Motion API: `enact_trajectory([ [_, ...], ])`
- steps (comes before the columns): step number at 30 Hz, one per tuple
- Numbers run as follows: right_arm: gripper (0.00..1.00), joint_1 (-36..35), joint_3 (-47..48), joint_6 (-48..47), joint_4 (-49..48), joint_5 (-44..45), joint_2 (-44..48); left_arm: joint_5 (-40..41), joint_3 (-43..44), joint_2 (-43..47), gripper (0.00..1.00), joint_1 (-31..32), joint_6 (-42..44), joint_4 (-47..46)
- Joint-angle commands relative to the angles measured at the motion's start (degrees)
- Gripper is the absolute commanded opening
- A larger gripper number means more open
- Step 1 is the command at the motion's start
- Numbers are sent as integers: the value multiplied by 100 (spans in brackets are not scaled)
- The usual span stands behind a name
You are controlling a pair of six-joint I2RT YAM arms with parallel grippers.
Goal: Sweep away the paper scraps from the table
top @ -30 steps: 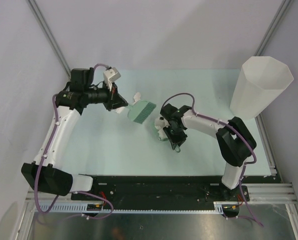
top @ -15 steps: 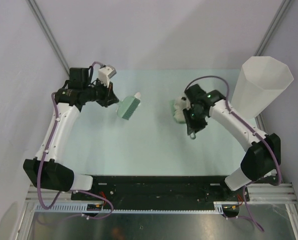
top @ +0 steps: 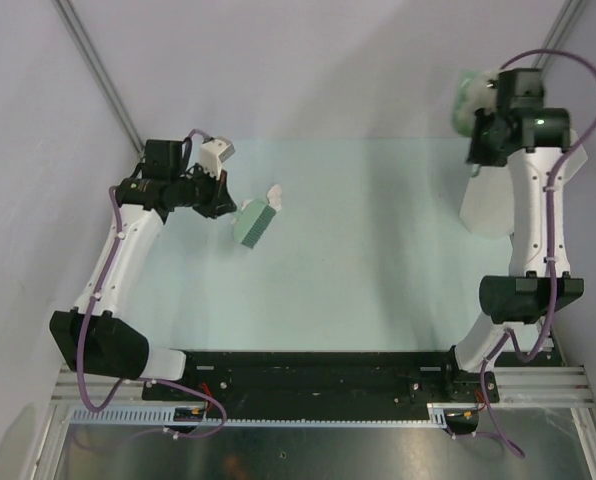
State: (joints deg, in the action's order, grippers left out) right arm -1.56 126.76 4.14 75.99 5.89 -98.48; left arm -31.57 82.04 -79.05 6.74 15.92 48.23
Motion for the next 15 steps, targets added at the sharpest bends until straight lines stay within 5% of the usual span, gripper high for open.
enact_trajectory([
  [1,0,927,998,-395,103,737,-224,151,-56,-6,0,-24,-90,-59],
  [7,0,1158,299,-2072,-1818,2705,170,301,-144,38,0,-24,77,-59],
  [12,0,1211,-2289,-5769,-4525,3602,1179,204,-162,-164,0,-24,78,-59],
  [15,0,1509,-3032,-7302,-5997,3700,1375,195,-153,-225,0,-24,104,-59],
])
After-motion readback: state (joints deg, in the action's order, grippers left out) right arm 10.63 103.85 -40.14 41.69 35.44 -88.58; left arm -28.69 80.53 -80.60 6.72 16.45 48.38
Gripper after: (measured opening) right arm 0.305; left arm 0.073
